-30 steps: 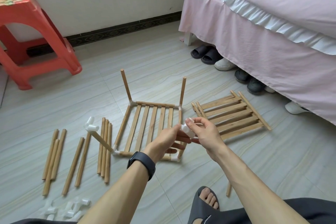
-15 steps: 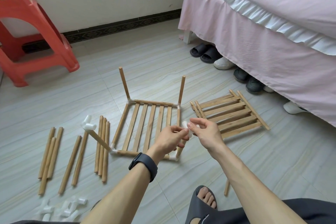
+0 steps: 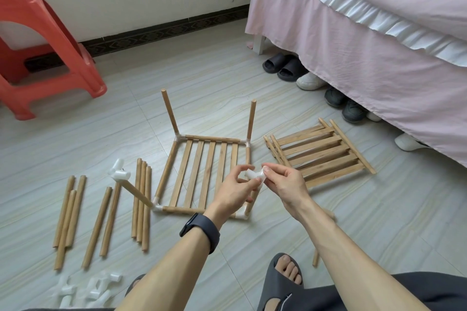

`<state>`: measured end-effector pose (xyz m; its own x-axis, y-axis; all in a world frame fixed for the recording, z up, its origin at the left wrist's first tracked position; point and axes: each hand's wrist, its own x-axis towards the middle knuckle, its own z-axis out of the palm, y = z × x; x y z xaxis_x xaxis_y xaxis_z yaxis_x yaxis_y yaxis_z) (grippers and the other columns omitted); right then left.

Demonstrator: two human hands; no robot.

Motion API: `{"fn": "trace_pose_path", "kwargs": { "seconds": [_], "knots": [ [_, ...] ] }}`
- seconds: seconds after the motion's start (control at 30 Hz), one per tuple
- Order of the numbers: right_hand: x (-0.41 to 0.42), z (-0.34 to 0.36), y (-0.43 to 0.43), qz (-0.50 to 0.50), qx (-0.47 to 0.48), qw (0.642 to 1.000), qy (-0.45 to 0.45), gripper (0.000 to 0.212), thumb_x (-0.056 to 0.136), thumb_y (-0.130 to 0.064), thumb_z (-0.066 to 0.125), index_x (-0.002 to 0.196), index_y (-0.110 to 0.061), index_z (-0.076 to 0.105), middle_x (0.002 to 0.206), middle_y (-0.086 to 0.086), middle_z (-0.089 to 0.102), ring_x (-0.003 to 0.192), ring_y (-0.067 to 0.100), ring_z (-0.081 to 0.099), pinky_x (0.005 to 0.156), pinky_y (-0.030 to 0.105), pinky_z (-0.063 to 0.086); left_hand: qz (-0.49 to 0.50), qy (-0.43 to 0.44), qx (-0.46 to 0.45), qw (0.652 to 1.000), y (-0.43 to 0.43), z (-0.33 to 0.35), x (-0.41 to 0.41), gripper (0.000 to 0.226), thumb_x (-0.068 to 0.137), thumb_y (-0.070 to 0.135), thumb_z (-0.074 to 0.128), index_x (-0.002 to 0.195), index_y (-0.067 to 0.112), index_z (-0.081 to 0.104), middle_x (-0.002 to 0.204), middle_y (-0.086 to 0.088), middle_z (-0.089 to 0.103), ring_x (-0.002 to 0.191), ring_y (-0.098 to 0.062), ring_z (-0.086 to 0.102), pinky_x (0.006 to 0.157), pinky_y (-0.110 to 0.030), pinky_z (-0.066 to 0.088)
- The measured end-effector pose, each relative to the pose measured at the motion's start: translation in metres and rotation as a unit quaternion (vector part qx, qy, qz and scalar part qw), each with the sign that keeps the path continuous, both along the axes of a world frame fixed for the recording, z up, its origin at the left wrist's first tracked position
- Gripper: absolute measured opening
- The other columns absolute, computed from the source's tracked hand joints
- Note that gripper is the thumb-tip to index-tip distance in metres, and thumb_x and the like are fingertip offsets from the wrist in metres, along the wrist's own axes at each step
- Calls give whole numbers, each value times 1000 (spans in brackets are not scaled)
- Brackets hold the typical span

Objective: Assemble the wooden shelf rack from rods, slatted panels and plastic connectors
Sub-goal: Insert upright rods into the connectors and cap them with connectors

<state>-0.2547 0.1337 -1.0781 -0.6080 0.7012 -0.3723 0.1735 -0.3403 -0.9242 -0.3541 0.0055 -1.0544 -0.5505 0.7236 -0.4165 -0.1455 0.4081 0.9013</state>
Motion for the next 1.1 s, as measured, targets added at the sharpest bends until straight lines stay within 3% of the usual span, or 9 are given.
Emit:
{"fn": "trace_pose_path", "kwargs": {
  "seconds": [0.07, 0.17, 0.23, 0.33, 0.43, 0.5, 0.63, 0.93, 1.1],
  "knots": [
    [2, -1, 1, 37, 11, 999, -22, 29, 97, -21, 69, 125, -17, 71, 117, 0, 74, 109, 14, 70, 87, 26, 56, 1, 35, 2, 999, -1, -3, -1, 39, 89, 49, 72, 120, 29, 58, 101, -1, 72, 77, -14, 69, 62, -22, 52],
    [4, -3, -3, 51, 35, 996, -68, 26, 93, -42, 72, 113, -26, 76, 104, -4, 77, 100, 11, 73, 80, 27, 56, 12, 45, 1, 999, -1, -8, -2, 45, 88, 47, 74, 119, 19, 60, 98, -2, 73, 81, -21, 71, 73, -35, 60],
    [4, -6, -6, 64, 51, 993, -87, 30, 92, -50, 69, 94, -23, 82, 96, 0, 79, 99, 13, 73, 81, 29, 57, 14, 43, 5, 999, -1, -10, -3, 45, 88, 47, 73, 122, 19, 63, 94, 0, 74, 76, -17, 72, 69, -29, 59],
    [8, -11, -13, 93, 69, 990, -78, 35, 87, -61, 64, 97, -33, 82, 98, -4, 79, 107, 15, 70, 92, 35, 57, -5, 56, 13, 998, -6, -14, -6, 39, 96, 46, 64, 127, 23, 66, 92, 5, 76, 67, -6, 69, 56, -13, 48],
    [10, -17, -18, 87, 123, 985, -89, 39, 83, -73, 59, 100, -43, 79, 95, 4, 77, 102, 23, 71, 95, 48, 56, -17, 74, 7, 997, -11, -18, -10, 35, 101, 48, 52, 128, 31, 68, 95, 8, 76, 75, -10, 71, 61, -20, 52],
    [8, -18, -20, 83, 145, 981, -98, 40, 85, -73, 56, 94, -42, 79, 91, 6, 77, 99, 24, 71, 94, 52, 56, -20, 102, 0, 995, -9, -18, -13, 35, 103, 46, 51, 128, 30, 68, 95, 9, 76, 78, -10, 71, 71, -23, 57],
    [7, -18, -24, 68, 142, 983, -96, 43, 88, -70, 55, 93, -35, 80, 90, -3, 78, 101, 16, 72, 96, 49, 55, -35, 133, -10, 990, -7, -17, -14, 36, 103, 44, 52, 130, 27, 67, 94, 11, 76, 75, -7, 70, 61, -9, 46],
    [20, -11, -16, 67, 79, 987, -120, 33, 96, -60, 57, 107, -37, 77, 106, -11, 76, 101, 11, 72, 85, 38, 61, -79, 190, -28, 978, 1, -13, -6, 35, 102, 44, 55, 125, 23, 71, 90, 10, 76, 78, -3, 68, 83, -34, 58],
    [14, 0, -18, 61, 29, 992, -105, 24, 98, -46, 62, 91, -31, 79, 105, 1, 76, 86, 21, 77, 76, 36, 63, -87, 212, -45, 972, -3, -3, -5, 34, 103, 46, 52, 125, 28, 70, 88, 11, 76, 73, -11, 69, 77, -34, 58]
  ]
}}
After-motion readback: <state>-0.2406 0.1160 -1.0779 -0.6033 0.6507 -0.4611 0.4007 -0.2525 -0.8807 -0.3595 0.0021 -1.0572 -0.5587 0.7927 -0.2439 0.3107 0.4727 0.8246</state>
